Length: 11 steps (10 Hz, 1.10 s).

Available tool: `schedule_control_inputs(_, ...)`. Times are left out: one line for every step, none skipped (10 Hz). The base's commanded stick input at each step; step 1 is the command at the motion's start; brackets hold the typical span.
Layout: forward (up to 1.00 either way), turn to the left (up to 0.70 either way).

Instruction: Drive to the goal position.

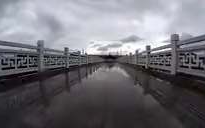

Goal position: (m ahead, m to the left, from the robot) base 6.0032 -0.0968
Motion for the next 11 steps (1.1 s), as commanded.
schedule_control_inputs(0.45,0.0)
schedule_control_inputs(0.45,0.0)
schedule_control_inputs(0.45,0.0)
schedule_control_inputs(0.45,0.0)
schedule_control_inputs(0.45,0.0)
schedule_control_inputs(0.45,0.0)
schedule_control_inputs(0.45,0.0)
schedule_control_inputs(0.45,0.0)
schedule_control_inputs(0.45,0.0)
schedule_control_inputs(0.45,0.0)
schedule_control_inputs(0.45,0.0)
